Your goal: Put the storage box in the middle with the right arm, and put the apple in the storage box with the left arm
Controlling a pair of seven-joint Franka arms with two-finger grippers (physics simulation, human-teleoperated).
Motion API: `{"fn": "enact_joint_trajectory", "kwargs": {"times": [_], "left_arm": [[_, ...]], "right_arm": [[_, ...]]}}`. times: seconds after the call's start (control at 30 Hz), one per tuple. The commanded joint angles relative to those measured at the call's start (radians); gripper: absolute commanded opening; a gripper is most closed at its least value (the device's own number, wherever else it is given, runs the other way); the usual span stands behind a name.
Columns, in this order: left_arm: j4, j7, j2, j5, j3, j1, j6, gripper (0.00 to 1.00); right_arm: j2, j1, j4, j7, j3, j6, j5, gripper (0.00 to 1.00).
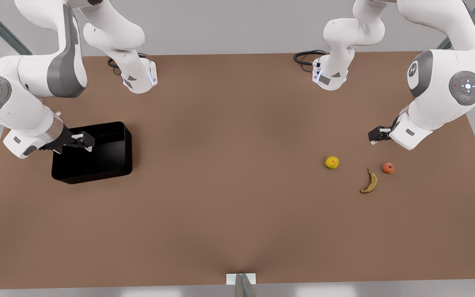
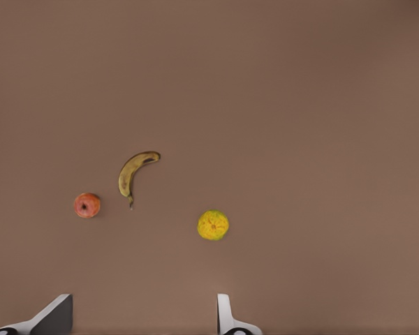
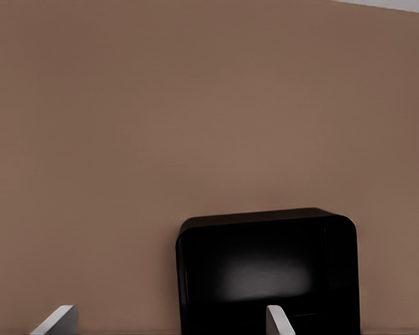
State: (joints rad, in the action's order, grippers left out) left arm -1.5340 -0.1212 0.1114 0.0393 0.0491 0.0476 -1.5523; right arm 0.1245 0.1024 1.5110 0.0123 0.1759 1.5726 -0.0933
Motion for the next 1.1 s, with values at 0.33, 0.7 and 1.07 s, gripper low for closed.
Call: {"fn": "enact_joint_trajectory", "kwargs": {"times": [0.33,0.7,1.07], "left_arm": [[-0.365,0.137,0.271,0.013,0.002,-0.325,-0.592,1.0],[-0.515,0.186,0.347,0.057,0.0,-0.417,-0.818,1.0],[-0.48,0.184,0.429,0.057,-0.003,-0.423,-0.839,1.0]], "right_arm": [[0.023,0.229,0.081,0.224,-0.003,-0.014,-0.014,1.0],[0.089,0.335,0.302,0.298,0.002,0.256,-0.043,1.0],[0.208,0.468,0.525,0.465,-0.049,0.776,-0.065,1.0]]}}
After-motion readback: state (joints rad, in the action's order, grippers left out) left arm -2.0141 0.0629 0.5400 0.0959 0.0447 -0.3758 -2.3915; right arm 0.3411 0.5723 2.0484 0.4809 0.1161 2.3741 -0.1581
